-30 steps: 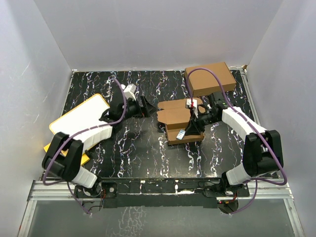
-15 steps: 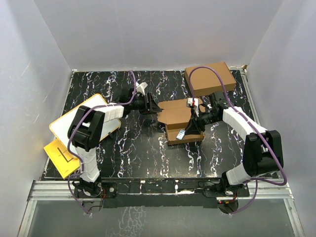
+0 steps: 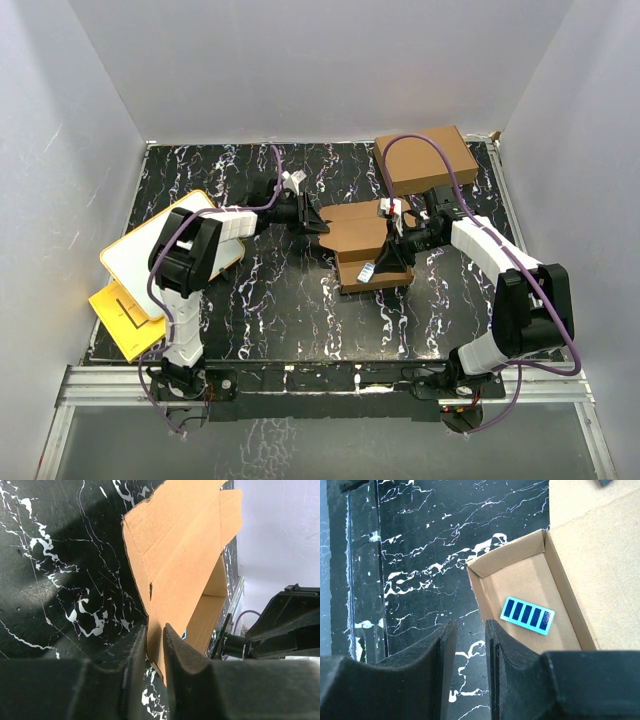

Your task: Fold the paper box

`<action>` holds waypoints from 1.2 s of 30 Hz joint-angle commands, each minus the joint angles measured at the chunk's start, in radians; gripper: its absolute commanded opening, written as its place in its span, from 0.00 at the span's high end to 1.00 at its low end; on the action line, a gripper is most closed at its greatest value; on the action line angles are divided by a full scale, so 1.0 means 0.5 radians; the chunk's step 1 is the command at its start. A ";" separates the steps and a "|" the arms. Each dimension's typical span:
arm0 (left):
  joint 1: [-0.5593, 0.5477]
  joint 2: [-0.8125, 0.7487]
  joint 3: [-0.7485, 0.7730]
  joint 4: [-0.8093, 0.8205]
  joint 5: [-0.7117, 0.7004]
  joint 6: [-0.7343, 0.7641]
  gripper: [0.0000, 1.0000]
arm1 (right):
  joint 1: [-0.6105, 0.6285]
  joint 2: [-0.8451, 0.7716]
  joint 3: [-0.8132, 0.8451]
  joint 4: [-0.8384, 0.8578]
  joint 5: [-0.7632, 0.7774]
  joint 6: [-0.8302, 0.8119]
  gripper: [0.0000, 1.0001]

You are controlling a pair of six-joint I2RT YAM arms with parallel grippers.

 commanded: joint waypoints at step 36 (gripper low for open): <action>-0.010 -1.311 -1.043 0.270 -0.654 0.837 1.00 | -0.377 0.097 0.187 0.928 0.005 1.184 0.40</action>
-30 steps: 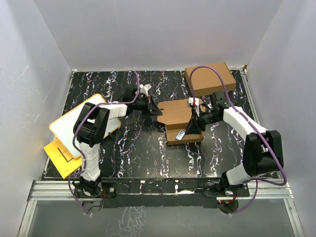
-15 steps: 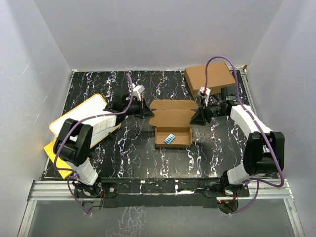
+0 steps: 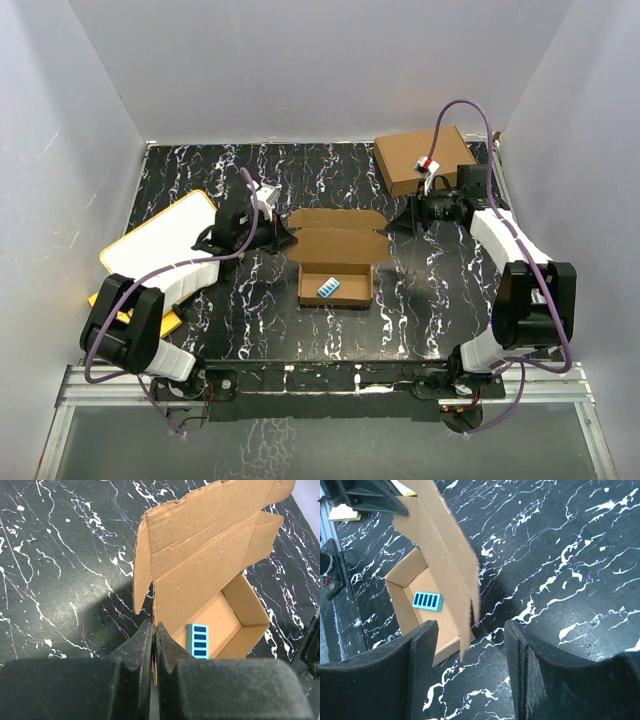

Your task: Fold the paper box

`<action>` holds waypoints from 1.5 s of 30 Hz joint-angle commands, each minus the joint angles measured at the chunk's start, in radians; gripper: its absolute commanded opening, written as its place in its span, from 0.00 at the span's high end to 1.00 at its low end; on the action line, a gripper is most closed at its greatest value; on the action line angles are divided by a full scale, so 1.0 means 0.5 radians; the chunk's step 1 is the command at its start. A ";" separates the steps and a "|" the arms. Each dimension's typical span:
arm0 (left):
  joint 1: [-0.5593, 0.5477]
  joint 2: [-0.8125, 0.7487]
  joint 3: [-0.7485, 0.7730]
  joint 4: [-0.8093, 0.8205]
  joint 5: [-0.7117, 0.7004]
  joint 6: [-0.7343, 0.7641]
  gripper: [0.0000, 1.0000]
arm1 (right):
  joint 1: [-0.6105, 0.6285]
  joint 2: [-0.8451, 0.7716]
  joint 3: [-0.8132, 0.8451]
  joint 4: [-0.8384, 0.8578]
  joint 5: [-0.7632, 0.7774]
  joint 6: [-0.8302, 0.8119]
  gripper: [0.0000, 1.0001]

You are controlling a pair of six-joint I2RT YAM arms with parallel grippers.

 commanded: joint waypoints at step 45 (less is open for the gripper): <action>0.121 -0.103 0.149 -0.185 0.301 -0.093 0.69 | 0.237 0.100 0.006 -0.048 0.143 -0.175 0.92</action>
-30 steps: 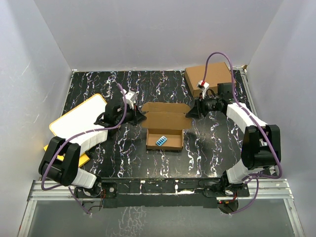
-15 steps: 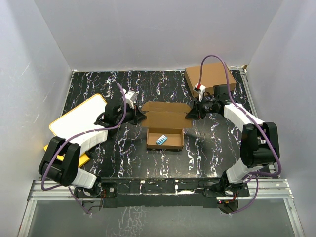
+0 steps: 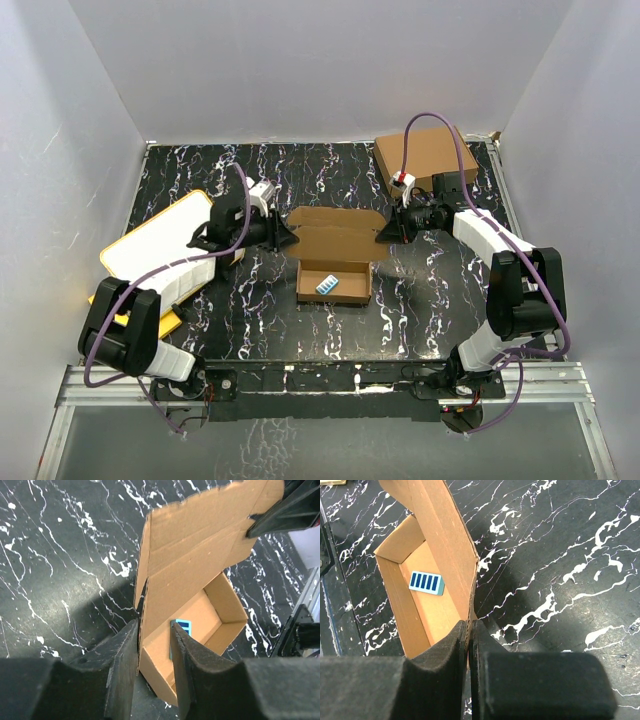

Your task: Fold the paper box

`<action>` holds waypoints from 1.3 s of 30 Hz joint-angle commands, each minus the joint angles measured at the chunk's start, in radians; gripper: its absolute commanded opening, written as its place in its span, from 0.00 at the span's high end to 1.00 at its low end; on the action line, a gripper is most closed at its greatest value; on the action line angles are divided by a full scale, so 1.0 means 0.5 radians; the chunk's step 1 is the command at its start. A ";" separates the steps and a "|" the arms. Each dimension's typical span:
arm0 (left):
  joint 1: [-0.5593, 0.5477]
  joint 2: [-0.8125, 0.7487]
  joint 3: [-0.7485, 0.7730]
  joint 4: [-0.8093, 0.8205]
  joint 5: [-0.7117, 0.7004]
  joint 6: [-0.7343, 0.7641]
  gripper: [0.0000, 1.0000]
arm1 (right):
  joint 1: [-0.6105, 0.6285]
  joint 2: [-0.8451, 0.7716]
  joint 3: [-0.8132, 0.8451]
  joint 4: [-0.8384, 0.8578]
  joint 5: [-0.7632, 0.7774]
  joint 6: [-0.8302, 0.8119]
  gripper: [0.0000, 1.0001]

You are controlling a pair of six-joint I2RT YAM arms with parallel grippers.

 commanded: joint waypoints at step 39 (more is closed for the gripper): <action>0.376 0.384 0.624 -0.614 0.895 0.130 0.57 | 0.008 -0.075 0.080 -0.055 -0.106 -0.159 0.92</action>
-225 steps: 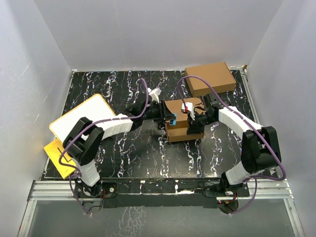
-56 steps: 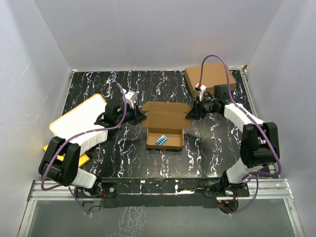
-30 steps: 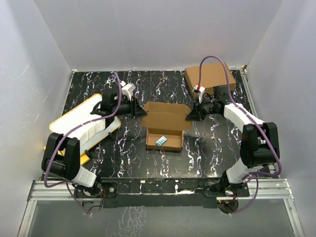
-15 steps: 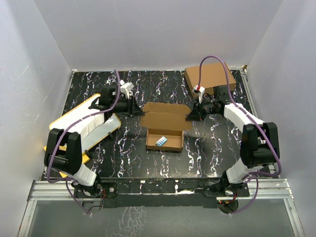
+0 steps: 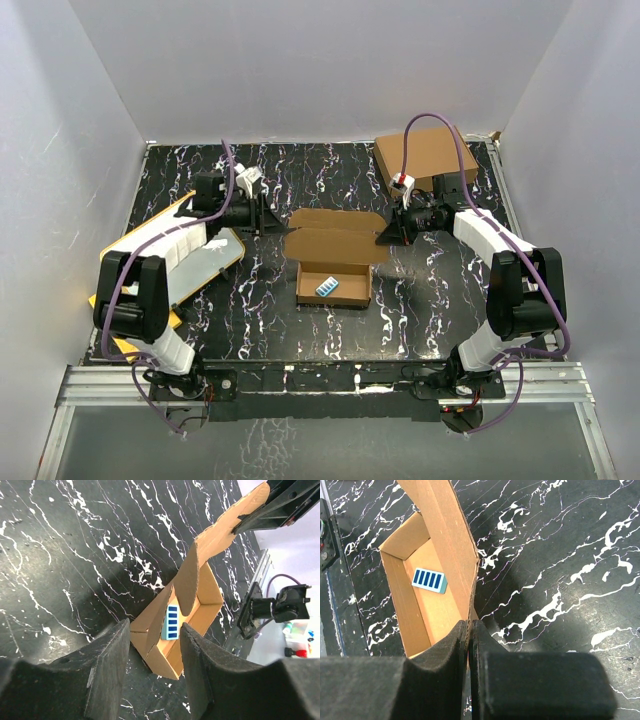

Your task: Fold the paper box

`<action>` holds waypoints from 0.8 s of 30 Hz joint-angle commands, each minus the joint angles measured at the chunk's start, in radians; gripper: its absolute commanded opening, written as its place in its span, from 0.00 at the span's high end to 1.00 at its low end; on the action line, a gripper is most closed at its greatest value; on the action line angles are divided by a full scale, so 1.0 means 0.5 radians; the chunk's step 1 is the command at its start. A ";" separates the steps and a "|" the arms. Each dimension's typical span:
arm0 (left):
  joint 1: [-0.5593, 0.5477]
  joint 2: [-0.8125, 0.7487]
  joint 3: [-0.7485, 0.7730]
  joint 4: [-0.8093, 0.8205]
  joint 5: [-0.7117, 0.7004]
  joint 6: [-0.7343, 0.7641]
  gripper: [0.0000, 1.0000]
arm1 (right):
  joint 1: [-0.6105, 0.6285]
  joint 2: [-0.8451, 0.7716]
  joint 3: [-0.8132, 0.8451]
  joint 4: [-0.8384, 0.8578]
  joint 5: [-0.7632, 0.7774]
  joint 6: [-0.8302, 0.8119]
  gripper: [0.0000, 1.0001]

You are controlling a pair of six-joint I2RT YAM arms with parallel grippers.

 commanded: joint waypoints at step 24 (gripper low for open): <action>-0.057 0.072 0.150 -0.167 0.117 0.117 0.61 | 0.013 -0.077 0.079 0.018 -0.048 -0.058 0.92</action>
